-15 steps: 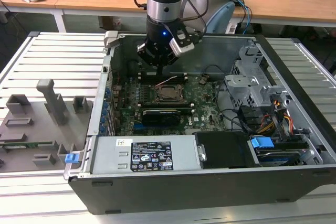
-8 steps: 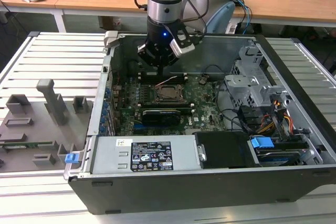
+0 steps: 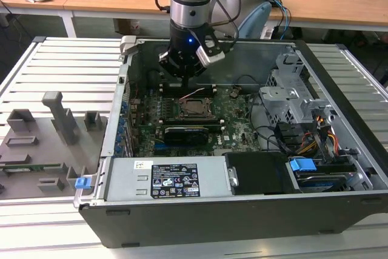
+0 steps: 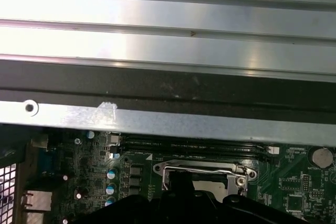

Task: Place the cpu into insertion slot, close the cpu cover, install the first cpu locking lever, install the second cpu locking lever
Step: 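Install the first cpu locking lever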

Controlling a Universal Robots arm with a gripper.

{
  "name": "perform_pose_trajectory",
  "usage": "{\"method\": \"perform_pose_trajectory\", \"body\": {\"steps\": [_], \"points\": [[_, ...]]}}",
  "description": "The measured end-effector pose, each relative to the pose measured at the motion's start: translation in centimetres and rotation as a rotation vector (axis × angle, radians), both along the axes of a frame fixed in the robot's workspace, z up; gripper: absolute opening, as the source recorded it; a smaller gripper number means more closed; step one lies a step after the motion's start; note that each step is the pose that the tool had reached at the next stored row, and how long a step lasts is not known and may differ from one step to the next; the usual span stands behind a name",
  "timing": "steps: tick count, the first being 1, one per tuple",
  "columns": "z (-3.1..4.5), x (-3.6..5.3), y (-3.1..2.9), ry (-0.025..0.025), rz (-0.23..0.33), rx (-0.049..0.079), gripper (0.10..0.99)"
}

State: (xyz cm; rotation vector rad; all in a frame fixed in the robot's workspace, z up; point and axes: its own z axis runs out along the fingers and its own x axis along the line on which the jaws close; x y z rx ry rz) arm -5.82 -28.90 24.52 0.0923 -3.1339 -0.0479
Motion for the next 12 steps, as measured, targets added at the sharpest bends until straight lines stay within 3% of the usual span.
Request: {"method": "perform_pose_trajectory", "body": {"steps": [6, 12], "points": [[-0.39, 0.06, 0.0, -0.0001, 0.005, 0.004, 0.106], [-0.78, 0.67, 0.03, -0.0001, 0.006, 0.004, 0.106]]}}
